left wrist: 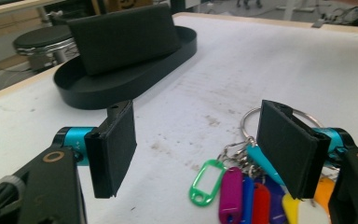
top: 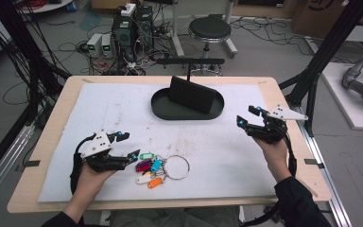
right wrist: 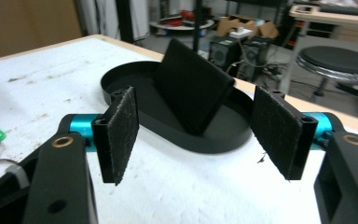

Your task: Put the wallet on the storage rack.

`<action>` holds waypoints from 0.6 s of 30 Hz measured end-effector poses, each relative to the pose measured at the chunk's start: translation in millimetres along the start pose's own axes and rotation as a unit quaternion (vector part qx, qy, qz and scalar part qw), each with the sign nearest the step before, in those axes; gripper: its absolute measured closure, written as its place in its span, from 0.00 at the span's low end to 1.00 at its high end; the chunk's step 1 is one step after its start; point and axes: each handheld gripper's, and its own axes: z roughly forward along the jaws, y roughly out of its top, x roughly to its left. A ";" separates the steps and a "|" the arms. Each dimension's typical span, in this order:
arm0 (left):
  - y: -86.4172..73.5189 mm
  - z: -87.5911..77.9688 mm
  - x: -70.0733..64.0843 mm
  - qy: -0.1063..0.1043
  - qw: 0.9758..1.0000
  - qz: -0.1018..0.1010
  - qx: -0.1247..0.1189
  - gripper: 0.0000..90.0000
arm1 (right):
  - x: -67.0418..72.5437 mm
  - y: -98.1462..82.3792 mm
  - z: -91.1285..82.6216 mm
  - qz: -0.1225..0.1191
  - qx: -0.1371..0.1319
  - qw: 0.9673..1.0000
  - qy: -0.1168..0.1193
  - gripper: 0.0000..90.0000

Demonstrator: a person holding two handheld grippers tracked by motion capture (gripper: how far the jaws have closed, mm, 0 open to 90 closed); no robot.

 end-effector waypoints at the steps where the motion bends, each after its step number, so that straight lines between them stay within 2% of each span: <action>1: 0.1 0.2 0.4 0.007 1.000 -0.001 0.002 0.31 | 0.3 -4.3 -2.3 0.005 -0.001 1.000 -0.005 0.36; 7: 0.3 4.7 4.1 0.013 1.000 -0.013 -0.001 0.29 | -3.0 -20.5 -8.1 0.022 0.018 1.000 -0.013 0.34; 16: 2.0 5.1 4.2 0.014 1.000 -0.021 -0.012 0.29 | 0.7 -27.7 -7.4 0.006 0.036 0.999 -0.015 0.33; 18: 2.3 5.4 5.0 0.012 0.999 -0.027 -0.017 0.29 | 1.4 -28.2 -7.6 0.009 0.039 0.999 -0.015 0.33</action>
